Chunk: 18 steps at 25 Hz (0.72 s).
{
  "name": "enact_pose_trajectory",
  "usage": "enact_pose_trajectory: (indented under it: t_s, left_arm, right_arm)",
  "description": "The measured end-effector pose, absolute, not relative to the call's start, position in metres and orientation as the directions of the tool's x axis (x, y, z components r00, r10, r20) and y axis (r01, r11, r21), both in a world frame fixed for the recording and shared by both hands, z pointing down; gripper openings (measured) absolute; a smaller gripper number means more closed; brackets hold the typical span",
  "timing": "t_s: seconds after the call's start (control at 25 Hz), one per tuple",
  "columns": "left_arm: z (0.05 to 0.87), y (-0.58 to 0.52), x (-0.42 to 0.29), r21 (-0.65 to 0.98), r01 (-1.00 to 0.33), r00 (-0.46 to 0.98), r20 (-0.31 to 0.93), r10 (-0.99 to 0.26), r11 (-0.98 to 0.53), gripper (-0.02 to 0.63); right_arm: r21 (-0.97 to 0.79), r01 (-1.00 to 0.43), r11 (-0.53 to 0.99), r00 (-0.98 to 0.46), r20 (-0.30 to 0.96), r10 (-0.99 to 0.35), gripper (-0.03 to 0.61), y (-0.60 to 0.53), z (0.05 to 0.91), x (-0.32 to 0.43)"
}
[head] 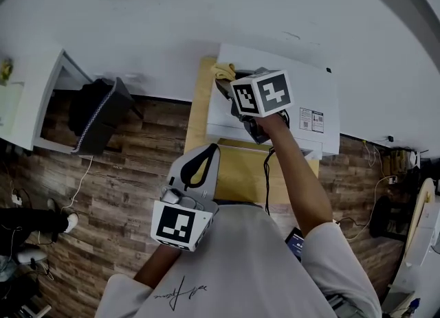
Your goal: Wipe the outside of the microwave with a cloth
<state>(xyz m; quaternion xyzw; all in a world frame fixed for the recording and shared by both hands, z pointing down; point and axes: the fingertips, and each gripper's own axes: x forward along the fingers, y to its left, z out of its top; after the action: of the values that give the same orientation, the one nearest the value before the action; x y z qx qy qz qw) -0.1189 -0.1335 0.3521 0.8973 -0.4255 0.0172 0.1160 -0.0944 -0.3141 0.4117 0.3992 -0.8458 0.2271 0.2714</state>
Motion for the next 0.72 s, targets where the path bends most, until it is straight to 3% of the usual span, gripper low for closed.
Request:
enact_pose_trajectory:
  t_s: [0.32, 0.72]
  left_arm:
    - [0.350, -0.127, -0.072, 0.179, -0.692, 0.721, 0.125, -0.682, -0.699, -0.011]
    - [0.353, -0.116, -0.010, 0.186, -0.555, 0.832, 0.119, -0.542, -0.811, -0.011]
  right_arm:
    - [-0.149, -0.868, 0.473, -0.455, 0.620, -0.640, 0.124, -0.295, 0.390, -0.007]
    - [-0.072, -0.975, 0.209, -0.203, 0.664, -0.719, 0.126, -0.254, 0.398, 0.149]
